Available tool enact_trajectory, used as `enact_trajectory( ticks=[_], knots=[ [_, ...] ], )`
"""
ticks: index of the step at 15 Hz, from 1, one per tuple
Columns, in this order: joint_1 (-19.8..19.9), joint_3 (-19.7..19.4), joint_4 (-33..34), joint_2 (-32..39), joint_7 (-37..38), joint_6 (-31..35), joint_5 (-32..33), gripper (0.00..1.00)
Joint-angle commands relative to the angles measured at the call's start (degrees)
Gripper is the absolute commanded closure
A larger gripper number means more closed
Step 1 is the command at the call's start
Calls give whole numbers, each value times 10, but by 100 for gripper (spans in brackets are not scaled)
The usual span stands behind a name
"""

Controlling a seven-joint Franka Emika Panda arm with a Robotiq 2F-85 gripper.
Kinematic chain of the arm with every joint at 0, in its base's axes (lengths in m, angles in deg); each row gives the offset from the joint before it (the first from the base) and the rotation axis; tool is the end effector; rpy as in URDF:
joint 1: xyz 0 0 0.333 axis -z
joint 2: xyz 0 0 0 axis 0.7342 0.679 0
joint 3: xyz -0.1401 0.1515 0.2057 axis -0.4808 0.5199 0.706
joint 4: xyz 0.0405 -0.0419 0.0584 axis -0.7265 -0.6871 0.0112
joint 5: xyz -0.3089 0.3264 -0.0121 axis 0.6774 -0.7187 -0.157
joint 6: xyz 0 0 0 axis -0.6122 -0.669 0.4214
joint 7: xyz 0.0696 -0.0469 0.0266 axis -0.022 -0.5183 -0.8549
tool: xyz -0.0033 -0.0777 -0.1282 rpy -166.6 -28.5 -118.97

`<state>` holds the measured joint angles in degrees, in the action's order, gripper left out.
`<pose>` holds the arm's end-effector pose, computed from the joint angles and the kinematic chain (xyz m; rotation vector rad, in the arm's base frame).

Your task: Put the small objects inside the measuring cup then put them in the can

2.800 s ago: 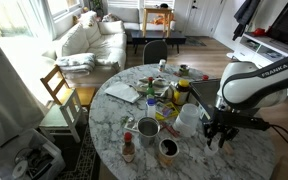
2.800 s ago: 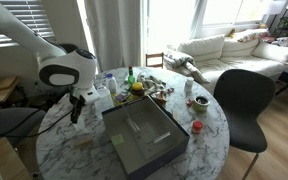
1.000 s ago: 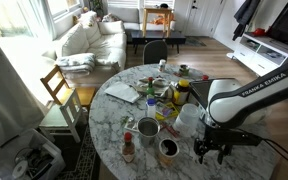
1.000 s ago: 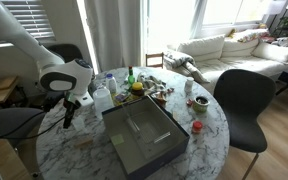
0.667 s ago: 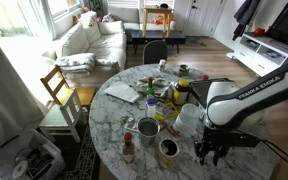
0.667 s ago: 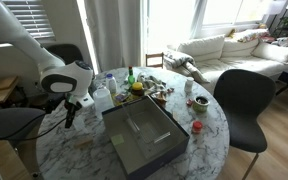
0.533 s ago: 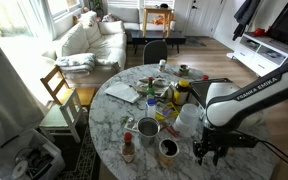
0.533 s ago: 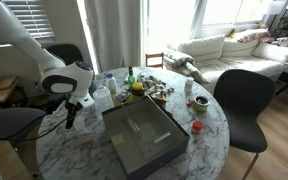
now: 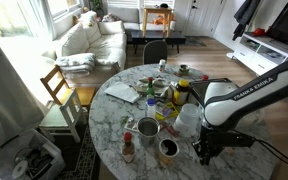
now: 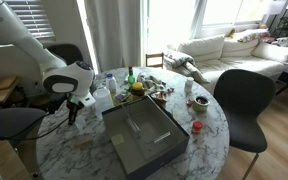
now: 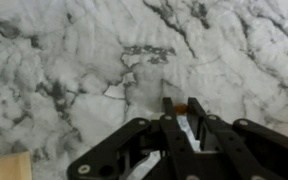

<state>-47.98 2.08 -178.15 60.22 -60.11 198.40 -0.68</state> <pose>0.4356 0.0466 0.0473 -2.7691 0.8825 0.5537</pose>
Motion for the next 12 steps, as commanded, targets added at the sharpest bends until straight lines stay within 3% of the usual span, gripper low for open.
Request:
enact_trajectory(
  ticks=[1, 12],
  knots=[
    [2, 3, -1, 13, -27, 17, -21, 95],
    [2, 8, -23, -45, -23, -22, -34, 95]
  ],
)
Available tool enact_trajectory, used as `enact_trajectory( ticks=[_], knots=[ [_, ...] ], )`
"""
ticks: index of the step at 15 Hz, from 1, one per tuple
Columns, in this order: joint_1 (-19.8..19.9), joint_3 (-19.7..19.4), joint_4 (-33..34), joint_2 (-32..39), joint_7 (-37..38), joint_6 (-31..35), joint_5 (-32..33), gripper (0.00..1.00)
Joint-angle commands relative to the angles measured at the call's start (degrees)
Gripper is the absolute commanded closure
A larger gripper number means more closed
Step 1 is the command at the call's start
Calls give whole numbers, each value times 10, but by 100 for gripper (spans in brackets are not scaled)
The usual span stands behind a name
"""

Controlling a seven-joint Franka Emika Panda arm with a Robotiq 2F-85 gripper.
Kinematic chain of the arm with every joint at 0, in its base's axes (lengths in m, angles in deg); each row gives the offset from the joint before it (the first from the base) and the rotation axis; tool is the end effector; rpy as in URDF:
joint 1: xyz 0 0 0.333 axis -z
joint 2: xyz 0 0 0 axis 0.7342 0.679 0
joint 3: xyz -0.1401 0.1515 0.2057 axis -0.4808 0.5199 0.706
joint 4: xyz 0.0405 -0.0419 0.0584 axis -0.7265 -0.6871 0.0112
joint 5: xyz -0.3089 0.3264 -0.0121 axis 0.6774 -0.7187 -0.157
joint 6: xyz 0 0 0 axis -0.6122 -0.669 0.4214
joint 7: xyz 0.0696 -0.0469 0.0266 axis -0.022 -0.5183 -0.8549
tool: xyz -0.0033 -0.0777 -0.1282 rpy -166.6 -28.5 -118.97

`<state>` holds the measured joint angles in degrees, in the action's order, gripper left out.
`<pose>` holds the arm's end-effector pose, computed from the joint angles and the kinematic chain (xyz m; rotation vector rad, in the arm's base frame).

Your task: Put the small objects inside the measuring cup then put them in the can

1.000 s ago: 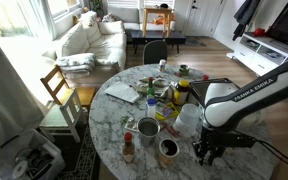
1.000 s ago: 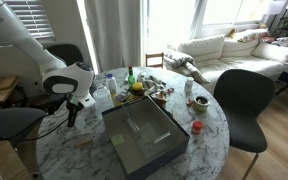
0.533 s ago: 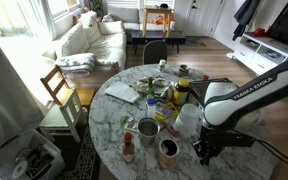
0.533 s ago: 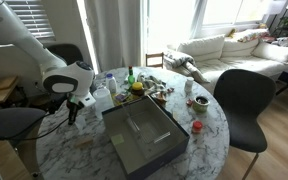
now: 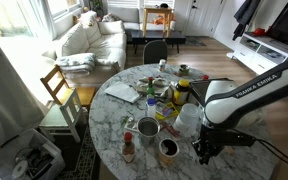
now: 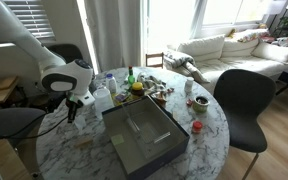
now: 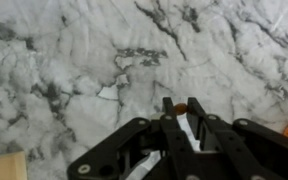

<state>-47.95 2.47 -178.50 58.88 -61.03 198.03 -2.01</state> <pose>0.4379 0.0508 0.0559 -2.7543 0.8694 0.5373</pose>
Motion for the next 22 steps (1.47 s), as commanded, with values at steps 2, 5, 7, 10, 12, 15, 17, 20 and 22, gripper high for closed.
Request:
enact_trajectory(
  ticks=[2, 5, 7, 10, 12, 15, 17, 20, 22],
  knots=[
    [0, 0, -28, -50, -3, -29, -16, 95],
    [1, -8, -53, -90, 12, -29, -16, 95],
    [4, -13, -73, -119, 15, -23, -21, 95],
    [9, -22, -99, -161, 15, -16, -35, 95],
    [11, -29, -112, -185, 14, -14, -42, 95],
    [18, -42, -126, -211, 16, -7, -57, 95],
    [25, -52, -129, -214, 10, 0, -69, 95],
    [34, -66, -129, -214, 7, 6, -87, 95],
    [38, -71, -121, -202, 7, 8, -93, 95]
  ],
)
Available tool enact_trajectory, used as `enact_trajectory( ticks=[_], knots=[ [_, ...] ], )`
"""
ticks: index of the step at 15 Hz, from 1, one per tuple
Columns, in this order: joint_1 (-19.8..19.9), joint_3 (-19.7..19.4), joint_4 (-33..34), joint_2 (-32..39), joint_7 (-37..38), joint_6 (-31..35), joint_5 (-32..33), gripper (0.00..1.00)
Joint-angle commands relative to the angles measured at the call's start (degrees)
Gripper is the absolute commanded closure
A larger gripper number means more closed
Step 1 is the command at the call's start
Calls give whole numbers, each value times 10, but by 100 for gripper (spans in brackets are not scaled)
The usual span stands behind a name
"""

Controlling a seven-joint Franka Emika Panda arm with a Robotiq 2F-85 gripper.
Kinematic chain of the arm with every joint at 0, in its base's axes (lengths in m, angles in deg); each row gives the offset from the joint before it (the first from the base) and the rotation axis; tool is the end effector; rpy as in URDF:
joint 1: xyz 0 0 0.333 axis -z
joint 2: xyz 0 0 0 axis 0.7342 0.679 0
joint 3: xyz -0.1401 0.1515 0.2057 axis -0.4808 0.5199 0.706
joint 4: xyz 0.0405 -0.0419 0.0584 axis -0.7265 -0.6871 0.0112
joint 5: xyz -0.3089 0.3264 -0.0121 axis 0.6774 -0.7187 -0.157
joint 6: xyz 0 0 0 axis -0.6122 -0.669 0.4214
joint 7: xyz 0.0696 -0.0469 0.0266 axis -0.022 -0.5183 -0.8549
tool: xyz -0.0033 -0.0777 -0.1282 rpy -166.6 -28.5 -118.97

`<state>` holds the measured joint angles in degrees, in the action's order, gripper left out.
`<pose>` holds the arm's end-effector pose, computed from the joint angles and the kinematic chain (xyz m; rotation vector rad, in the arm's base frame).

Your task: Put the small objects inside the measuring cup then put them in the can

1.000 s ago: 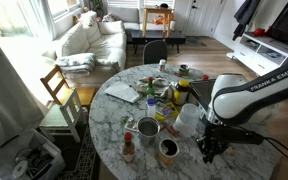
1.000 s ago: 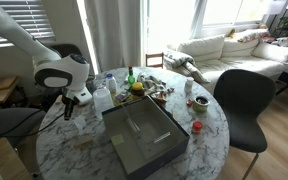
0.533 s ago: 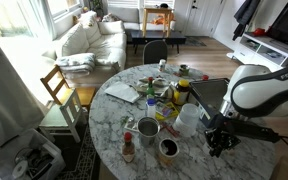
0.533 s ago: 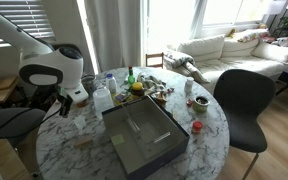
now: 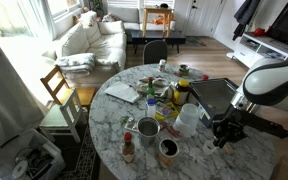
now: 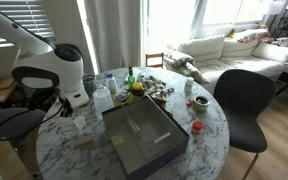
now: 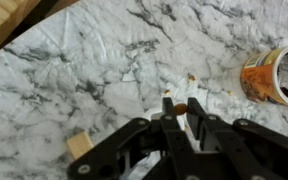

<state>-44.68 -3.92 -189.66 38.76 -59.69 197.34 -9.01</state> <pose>0.4216 -0.0185 0.1434 -2.5204 1.1813 0.3074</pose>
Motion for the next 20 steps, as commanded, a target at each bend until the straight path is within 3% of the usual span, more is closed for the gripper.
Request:
enact_trajectory(
  ticks=[1, 11, 19, 20],
  knots=[
    [5, -8, -4, 7, -8, 13, -27, 95],
    [6, -7, 24, 71, -7, 15, -41, 95],
    [5, -5, 34, 96, 4, 58, -46, 95],
    [4, -4, 35, 97, 5, 61, -47, 78]
  ],
)
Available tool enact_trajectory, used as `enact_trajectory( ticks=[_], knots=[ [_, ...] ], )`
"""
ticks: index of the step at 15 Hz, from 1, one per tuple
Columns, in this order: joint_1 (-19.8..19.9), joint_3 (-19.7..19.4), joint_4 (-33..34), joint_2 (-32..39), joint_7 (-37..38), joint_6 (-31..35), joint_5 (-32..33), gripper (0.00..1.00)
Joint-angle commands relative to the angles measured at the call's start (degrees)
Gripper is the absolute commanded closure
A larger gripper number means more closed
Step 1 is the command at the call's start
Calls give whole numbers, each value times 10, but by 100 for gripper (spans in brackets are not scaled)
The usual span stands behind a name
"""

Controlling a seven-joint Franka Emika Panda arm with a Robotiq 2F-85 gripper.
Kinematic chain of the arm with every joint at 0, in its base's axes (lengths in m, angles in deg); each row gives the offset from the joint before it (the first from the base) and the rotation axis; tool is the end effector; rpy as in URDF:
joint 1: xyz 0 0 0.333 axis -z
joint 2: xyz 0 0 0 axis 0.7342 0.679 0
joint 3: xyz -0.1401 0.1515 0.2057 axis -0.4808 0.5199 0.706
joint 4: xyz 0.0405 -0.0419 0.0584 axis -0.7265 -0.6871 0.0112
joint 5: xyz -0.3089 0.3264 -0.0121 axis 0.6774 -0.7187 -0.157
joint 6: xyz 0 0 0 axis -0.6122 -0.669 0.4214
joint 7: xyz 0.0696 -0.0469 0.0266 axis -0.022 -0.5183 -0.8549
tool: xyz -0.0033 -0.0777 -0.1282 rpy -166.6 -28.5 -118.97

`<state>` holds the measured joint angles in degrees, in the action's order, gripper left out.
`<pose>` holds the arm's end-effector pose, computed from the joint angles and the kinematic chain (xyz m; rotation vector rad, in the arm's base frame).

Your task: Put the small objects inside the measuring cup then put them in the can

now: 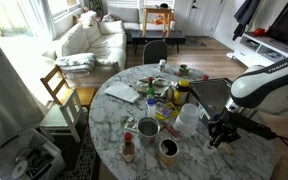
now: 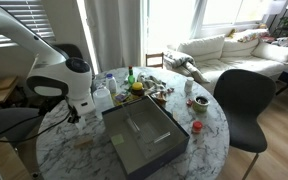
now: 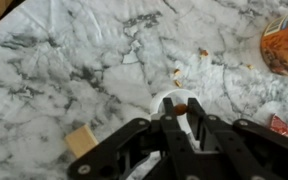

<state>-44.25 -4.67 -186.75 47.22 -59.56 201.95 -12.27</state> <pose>0.4267 -0.0361 0.1024 -2.4729 1.3176 0.3184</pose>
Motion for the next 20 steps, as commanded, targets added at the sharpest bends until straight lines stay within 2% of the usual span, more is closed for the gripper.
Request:
enact_trajectory(
  ticks=[1, 3, 8, 10, 14, 20],
  knots=[
    [0, 4, 7, 14, 1, 17, -20, 54],
    [-1, 6, 10, 14, -4, 18, -28, 52],
    [-2, 9, 7, 8, 17, 13, -40, 15],
    [-1, 4, -10, 3, 79, 25, -25, 1],
    [-2, 1, -35, -4, 179, 52, -25, 0],
    [-2, 3, -51, -12, 267, 86, -40, 0]
  ],
)
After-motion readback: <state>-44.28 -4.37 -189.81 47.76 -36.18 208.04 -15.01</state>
